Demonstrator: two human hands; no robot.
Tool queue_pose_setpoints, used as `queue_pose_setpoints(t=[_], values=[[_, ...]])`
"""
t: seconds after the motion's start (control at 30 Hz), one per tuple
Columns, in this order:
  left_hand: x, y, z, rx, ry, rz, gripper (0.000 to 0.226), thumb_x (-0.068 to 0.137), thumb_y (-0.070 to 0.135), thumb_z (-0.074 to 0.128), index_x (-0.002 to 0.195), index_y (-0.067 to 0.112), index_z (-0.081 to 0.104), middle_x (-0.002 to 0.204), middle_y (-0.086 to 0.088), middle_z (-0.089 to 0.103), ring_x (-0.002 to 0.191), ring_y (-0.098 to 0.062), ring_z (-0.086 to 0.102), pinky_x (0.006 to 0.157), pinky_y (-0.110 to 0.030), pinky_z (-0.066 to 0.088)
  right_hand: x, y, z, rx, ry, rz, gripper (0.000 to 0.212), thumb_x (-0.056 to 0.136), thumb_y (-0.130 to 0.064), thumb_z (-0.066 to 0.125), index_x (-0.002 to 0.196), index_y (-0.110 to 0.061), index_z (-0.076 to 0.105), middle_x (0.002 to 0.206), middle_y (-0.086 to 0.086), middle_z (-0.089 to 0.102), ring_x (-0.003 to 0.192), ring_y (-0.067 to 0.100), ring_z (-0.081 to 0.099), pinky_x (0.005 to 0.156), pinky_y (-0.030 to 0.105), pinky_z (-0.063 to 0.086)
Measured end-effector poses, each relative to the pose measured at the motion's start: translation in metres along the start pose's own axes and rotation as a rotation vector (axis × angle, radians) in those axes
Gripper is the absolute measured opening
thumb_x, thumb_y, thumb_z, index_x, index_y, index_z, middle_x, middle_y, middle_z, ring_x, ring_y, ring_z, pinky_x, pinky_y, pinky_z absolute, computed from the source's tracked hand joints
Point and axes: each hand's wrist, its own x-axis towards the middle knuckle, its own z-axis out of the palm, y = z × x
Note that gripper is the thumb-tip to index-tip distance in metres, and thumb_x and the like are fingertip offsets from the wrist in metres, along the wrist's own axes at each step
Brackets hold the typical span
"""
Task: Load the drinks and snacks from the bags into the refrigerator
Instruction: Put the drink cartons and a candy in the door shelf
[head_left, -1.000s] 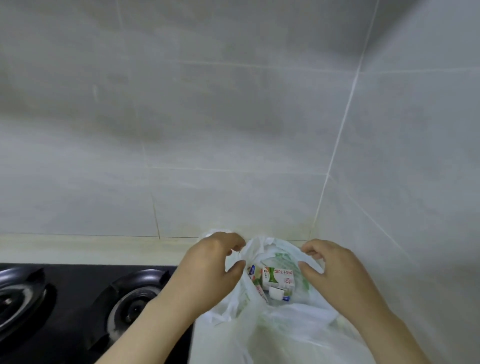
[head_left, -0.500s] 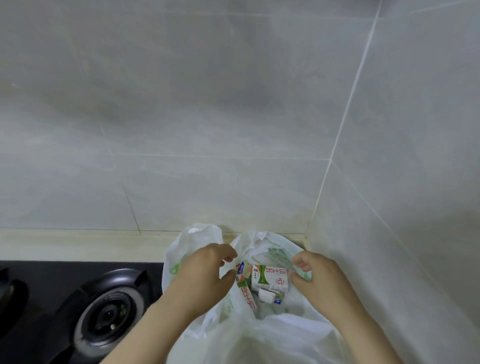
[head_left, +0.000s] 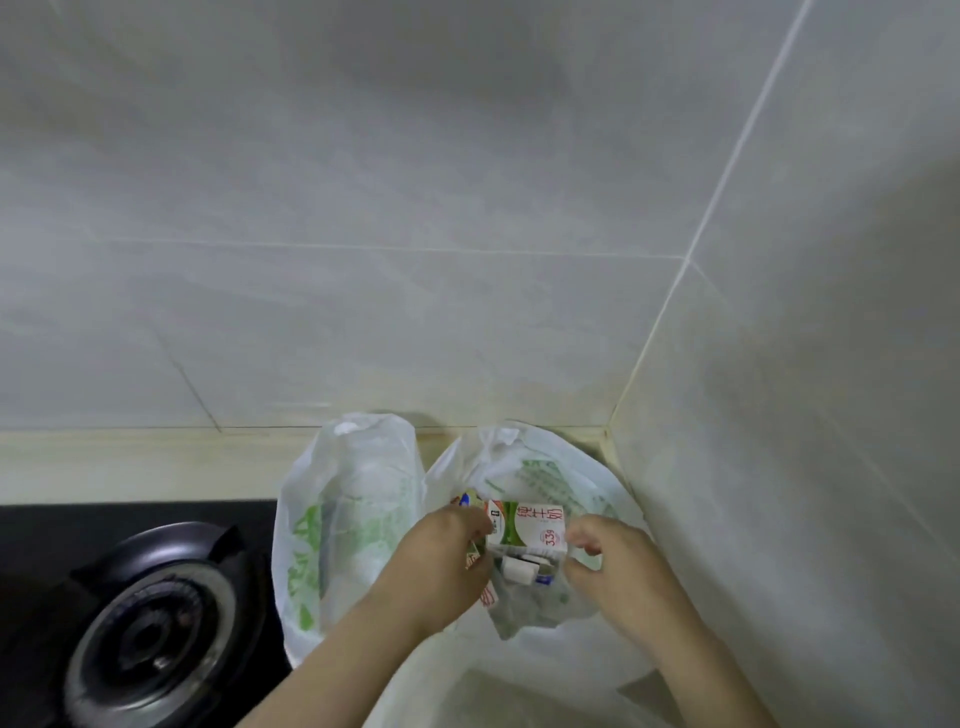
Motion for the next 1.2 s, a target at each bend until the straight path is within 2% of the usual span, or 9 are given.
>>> queue_pose_setpoints(t=[0.17,0.3,0.37,0.5,0.67,0.8,1.03,1.2], values=[[0.021,-0.01,0.022,-0.025,-0.037,-0.042,0.027,0.085,0.018,0.055,0.111,0.016,0.062,0.107,-0.001,0.064,0.096,-0.015,0.06,0.075,-0.016,0.041,0.022,0.009,0.013,-0.004,-0.027,0.041,0.028,0.086,-0.026,0.064,0.113,-0.027,0.064,0.113,-0.01,0.063,0.102,0.009,0.058,0.088,0.025,0.048],[0.029,-0.017,0.041,-0.054,-0.051,-0.101,0.021,0.086,0.017,0.055,0.105,0.014,0.061,0.105,-0.004,0.062,0.096,-0.018,0.058,0.071,-0.015,0.039,0.036,0.017,0.024,0.002,-0.045,0.041,0.026,0.086,-0.023,0.063,0.111,-0.023,0.064,0.109,-0.008,0.062,0.098,0.01,0.056,0.081,0.021,0.047],[0.029,-0.022,0.048,-0.079,-0.056,-0.153,0.028,0.088,0.019,0.055,0.115,0.015,0.058,0.114,-0.002,0.059,0.101,-0.017,0.058,0.079,-0.018,0.044,0.041,0.021,0.028,-0.003,-0.066,0.042,0.025,0.087,-0.022,0.062,0.112,-0.021,0.064,0.106,-0.007,0.06,0.095,0.01,0.055,0.078,0.018,0.045],[0.026,-0.042,0.06,-0.064,-0.092,-0.296,0.048,0.089,0.028,0.056,0.134,0.023,0.042,0.127,0.0,0.051,0.111,-0.016,0.055,0.092,-0.024,0.047,0.054,0.03,0.039,0.006,-0.094,0.06,0.032,0.086,-0.022,0.062,0.117,-0.02,0.061,0.117,-0.002,0.06,0.104,0.013,0.054,0.087,0.023,0.046],[0.029,-0.055,0.067,0.026,-0.105,-0.396,0.048,0.087,0.039,0.058,0.129,0.02,0.043,0.122,-0.002,0.052,0.109,-0.017,0.055,0.087,-0.024,0.047,0.071,0.032,0.051,-0.003,-0.129,0.066,0.044,0.086,-0.023,0.064,0.128,-0.021,0.052,0.13,-0.001,0.054,0.116,0.016,0.05,0.095,0.028,0.043],[0.035,-0.056,0.074,0.059,-0.071,-0.45,0.05,0.081,0.048,0.063,0.119,0.019,0.049,0.11,0.0,0.047,0.099,-0.017,0.054,0.084,-0.027,0.049,0.083,0.034,0.058,-0.018,-0.138,0.053,0.05,0.084,-0.022,0.063,0.132,-0.021,0.047,0.13,0.001,0.049,0.116,0.018,0.047,0.097,0.033,0.042],[0.039,-0.054,0.085,0.118,-0.086,-0.496,0.079,0.062,0.059,0.074,0.122,0.023,0.04,0.113,0.0,0.031,0.104,-0.019,0.043,0.093,-0.03,0.044,0.097,0.028,0.071,-0.067,-0.16,-0.01,0.054,0.078,-0.019,0.064,0.129,-0.022,0.047,0.12,0.0,0.048,0.11,0.017,0.043,0.093,0.032,0.041],[0.041,-0.054,0.086,0.108,-0.131,-0.507,0.091,0.057,0.056,0.079,0.128,0.021,0.035,0.117,-0.001,0.027,0.107,-0.021,0.043,0.096,-0.031,0.044,0.103,0.03,0.08,-0.052,-0.207,-0.023,0.062,0.08,-0.021,0.065,0.138,-0.023,0.043,0.128,-0.001,0.049,0.118,0.017,0.041,0.101,0.032,0.039]])
